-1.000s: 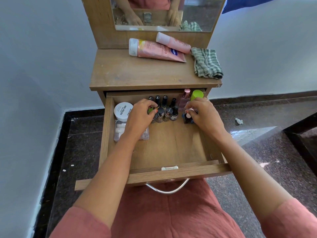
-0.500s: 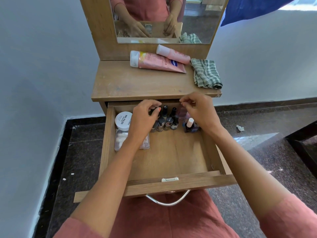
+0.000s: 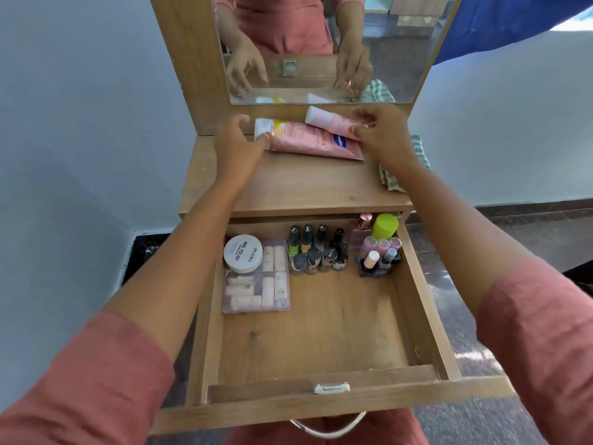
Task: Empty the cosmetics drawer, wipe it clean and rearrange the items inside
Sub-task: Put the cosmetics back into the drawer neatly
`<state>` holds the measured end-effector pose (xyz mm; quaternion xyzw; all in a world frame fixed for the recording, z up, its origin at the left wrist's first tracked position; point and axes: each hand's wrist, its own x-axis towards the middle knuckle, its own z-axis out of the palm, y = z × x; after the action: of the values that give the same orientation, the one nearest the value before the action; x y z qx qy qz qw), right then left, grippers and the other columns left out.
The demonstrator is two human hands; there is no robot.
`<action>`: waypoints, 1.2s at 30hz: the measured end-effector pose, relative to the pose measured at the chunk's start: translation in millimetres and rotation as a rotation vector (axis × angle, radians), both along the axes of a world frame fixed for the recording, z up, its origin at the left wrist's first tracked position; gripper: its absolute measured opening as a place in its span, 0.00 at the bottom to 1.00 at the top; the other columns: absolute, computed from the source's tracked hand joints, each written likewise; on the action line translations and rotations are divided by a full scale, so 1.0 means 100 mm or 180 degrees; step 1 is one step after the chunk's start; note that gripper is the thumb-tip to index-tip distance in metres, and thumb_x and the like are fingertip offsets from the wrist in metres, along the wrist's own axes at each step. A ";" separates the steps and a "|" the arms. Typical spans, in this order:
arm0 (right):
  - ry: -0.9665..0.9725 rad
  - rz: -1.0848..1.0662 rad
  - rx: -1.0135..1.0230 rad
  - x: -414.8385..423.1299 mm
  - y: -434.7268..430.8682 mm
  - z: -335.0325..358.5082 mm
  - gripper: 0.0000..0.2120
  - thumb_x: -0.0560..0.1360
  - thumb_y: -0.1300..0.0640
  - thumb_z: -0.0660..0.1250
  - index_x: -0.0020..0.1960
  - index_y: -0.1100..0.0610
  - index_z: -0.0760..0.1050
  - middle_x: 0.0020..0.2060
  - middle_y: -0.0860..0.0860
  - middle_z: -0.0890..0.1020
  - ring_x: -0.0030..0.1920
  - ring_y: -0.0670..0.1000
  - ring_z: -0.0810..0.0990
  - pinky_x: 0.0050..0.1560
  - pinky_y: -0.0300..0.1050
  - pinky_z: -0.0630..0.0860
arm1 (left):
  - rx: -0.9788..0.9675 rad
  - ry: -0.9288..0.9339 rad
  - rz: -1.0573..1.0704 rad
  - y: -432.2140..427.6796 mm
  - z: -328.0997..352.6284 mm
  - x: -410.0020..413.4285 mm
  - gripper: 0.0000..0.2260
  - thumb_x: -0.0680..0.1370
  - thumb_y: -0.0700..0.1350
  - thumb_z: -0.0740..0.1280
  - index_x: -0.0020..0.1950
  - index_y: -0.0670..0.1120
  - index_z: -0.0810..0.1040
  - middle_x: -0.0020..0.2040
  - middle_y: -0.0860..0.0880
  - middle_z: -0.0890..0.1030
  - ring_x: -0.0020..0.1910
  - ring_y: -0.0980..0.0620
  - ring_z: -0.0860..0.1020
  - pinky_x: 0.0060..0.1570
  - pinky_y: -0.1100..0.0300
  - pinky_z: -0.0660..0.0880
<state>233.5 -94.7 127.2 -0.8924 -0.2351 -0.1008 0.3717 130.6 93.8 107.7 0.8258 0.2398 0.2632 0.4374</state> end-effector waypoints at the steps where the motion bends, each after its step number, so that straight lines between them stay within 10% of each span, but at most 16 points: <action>1: 0.0054 0.0007 -0.0064 0.05 0.01 -0.01 0.17 0.71 0.66 0.66 0.60 0.63 0.76 0.56 0.57 0.80 0.56 0.53 0.77 0.49 0.28 0.65 | -0.0079 0.0148 0.0049 0.03 0.00 0.04 0.22 0.75 0.46 0.67 0.67 0.41 0.68 0.67 0.44 0.70 0.65 0.49 0.69 0.63 0.61 0.67; 4: 0.0187 0.0106 -0.0251 0.18 0.02 -0.05 0.17 0.71 0.65 0.67 0.60 0.63 0.76 0.58 0.57 0.79 0.58 0.52 0.77 0.48 0.26 0.63 | -0.0322 0.0565 0.0081 0.07 0.00 0.14 0.25 0.77 0.49 0.64 0.70 0.40 0.64 0.69 0.44 0.69 0.67 0.48 0.68 0.64 0.58 0.66; 10: 0.0202 0.0176 -0.0450 0.31 0.02 -0.08 0.17 0.70 0.65 0.69 0.59 0.62 0.76 0.57 0.56 0.80 0.54 0.51 0.76 0.42 0.25 0.63 | -0.0664 0.0553 -0.0081 0.06 -0.01 0.26 0.16 0.78 0.51 0.60 0.59 0.41 0.75 0.49 0.49 0.75 0.47 0.53 0.73 0.33 0.67 0.65; 16: 0.0302 0.0268 -0.0575 0.39 0.03 -0.10 0.18 0.65 0.64 0.73 0.54 0.61 0.76 0.53 0.56 0.80 0.49 0.51 0.75 0.39 0.24 0.67 | -0.1403 0.0407 0.0019 0.12 -0.02 0.36 0.10 0.77 0.52 0.64 0.49 0.45 0.74 0.50 0.48 0.75 0.51 0.52 0.75 0.58 0.55 0.75; 20: 0.0268 0.0336 -0.0531 0.34 0.06 -0.09 0.20 0.64 0.63 0.74 0.55 0.60 0.75 0.54 0.55 0.80 0.55 0.53 0.77 0.56 0.44 0.73 | -0.2090 0.0059 -0.0036 0.06 0.05 0.29 0.10 0.76 0.47 0.66 0.38 0.46 0.70 0.55 0.44 0.76 0.54 0.49 0.78 0.43 0.63 0.79; 29: 0.0120 0.0632 -0.0471 0.06 0.06 -0.04 0.20 0.66 0.62 0.73 0.57 0.61 0.77 0.52 0.57 0.81 0.52 0.55 0.78 0.41 0.30 0.66 | -0.2280 -0.0396 -0.0028 0.00 0.20 -0.10 0.07 0.75 0.43 0.68 0.39 0.45 0.73 0.43 0.49 0.77 0.44 0.53 0.80 0.40 0.64 0.80; 36: 0.0357 0.0865 -0.0382 -0.29 -0.10 0.11 0.20 0.65 0.61 0.75 0.56 0.58 0.78 0.51 0.55 0.80 0.47 0.49 0.77 0.51 0.40 0.73 | -0.2367 -0.0506 -0.0085 -0.08 0.29 -0.53 0.05 0.74 0.43 0.69 0.44 0.44 0.74 0.44 0.49 0.78 0.49 0.51 0.81 0.47 0.60 0.80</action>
<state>204.9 -104.7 138.1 -0.8772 -0.3381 0.0147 0.3405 78.0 86.1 137.1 0.5907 0.2734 0.2157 0.7278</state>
